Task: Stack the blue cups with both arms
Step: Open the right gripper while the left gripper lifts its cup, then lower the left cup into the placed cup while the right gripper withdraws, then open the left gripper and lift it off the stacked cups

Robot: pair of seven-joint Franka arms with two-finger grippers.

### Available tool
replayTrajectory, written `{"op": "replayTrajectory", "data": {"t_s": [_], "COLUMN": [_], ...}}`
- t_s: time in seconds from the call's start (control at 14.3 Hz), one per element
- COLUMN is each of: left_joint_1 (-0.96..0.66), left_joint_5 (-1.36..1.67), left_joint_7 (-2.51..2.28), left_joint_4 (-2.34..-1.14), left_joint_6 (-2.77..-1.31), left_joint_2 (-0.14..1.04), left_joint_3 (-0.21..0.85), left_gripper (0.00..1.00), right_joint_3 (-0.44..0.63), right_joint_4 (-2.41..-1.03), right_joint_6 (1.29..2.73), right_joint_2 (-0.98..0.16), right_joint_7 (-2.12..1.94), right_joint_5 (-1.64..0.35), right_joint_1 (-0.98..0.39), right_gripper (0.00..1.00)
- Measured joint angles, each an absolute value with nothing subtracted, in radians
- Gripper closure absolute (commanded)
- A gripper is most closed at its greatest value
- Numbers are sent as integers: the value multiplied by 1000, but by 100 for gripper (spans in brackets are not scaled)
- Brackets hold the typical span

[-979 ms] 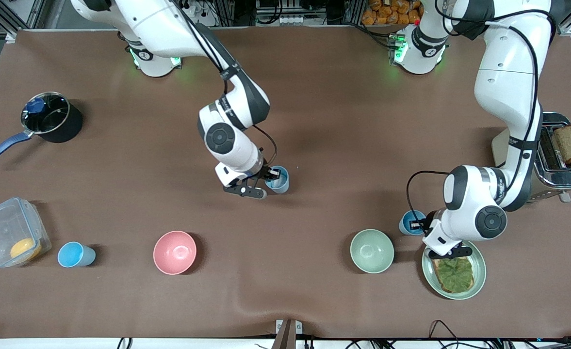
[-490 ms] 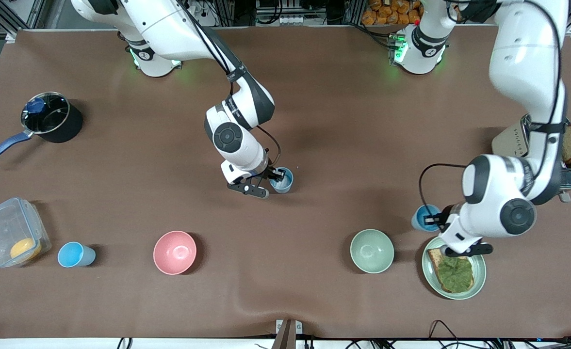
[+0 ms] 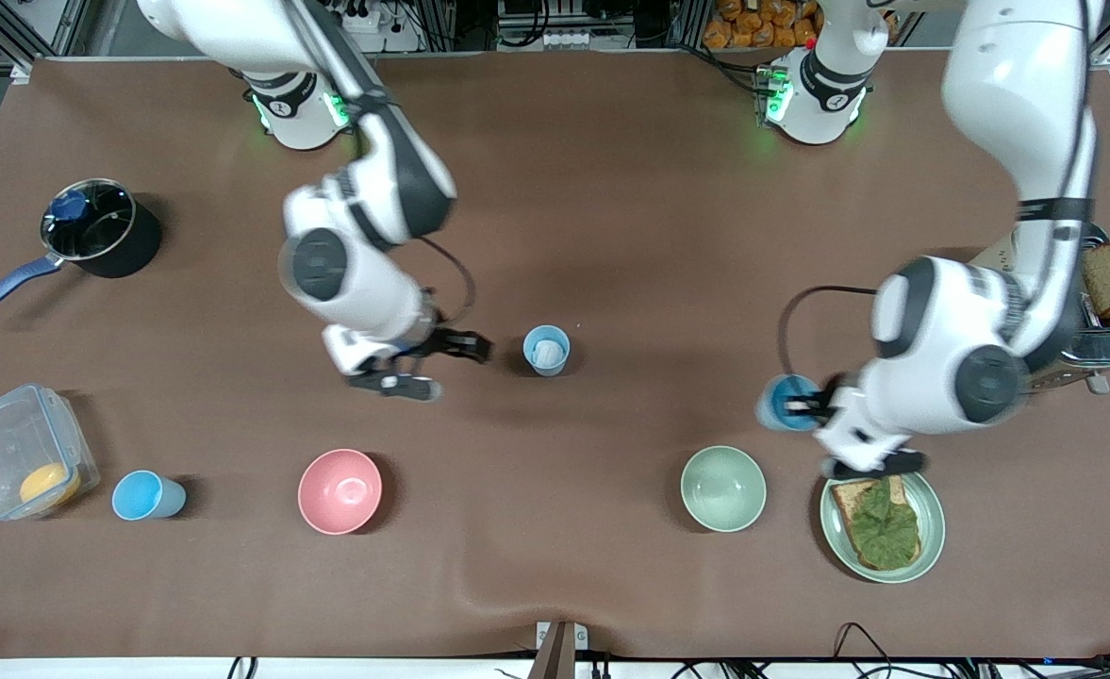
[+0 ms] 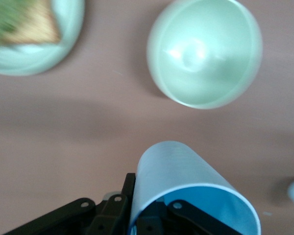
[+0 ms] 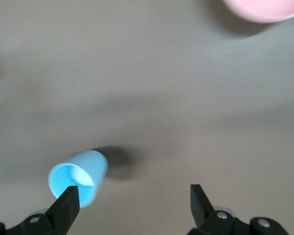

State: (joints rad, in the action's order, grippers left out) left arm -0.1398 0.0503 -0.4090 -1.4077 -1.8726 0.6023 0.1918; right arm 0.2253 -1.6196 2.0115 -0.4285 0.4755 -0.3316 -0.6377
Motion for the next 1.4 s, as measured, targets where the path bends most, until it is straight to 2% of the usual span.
{"op": "replayTrajectory", "data": {"t_s": [0.14, 0.35, 0.42, 0.56, 0.7, 0.91, 1.26, 1.4], "left_joint_1": [-217, -370, -420, -500, -552, -568, -569, -569], "left_joint_5": [51, 51, 51, 51, 51, 51, 51, 51], "left_joint_7": [-551, -736, -793, -869, -912, -918, -918, -918], "left_joint_4": [-1407, -1406, -1406, -1409, -1413, -1414, -1414, -1414], "left_joint_6": [-1874, -1909, -1941, -2020, -2091, -2129, -2149, -2151], "left_joint_2": [599, 598, 601, 615, 642, 688, 716, 717], "left_joint_3": [232, 244, 243, 241, 236, 229, 228, 228], "left_gripper": [100, 100, 100, 100, 100, 100, 100, 100], "right_joint_3": [295, 424, 438, 392, 256, 90, 61, 60], "right_joint_4": [-1607, -1585, -1579, -1572, -1570, -1576, -1681, -1689], "right_joint_6": [1860, 1664, 1609, 1538, 1505, 1501, 1754, 1782], "right_joint_2": [-371, -290, -267, -227, -189, -155, -120, -87], "right_joint_7": [359, 153, 100, 46, 31, 36, -79, -107], "right_joint_5": [-331, -325, -323, -298, -180, -71, -60, -58], "right_joint_1": [-609, -582, -551, -443, -316, -197, -98, -81], "right_gripper": [0, 0, 0, 0, 0, 0, 0, 0]}}
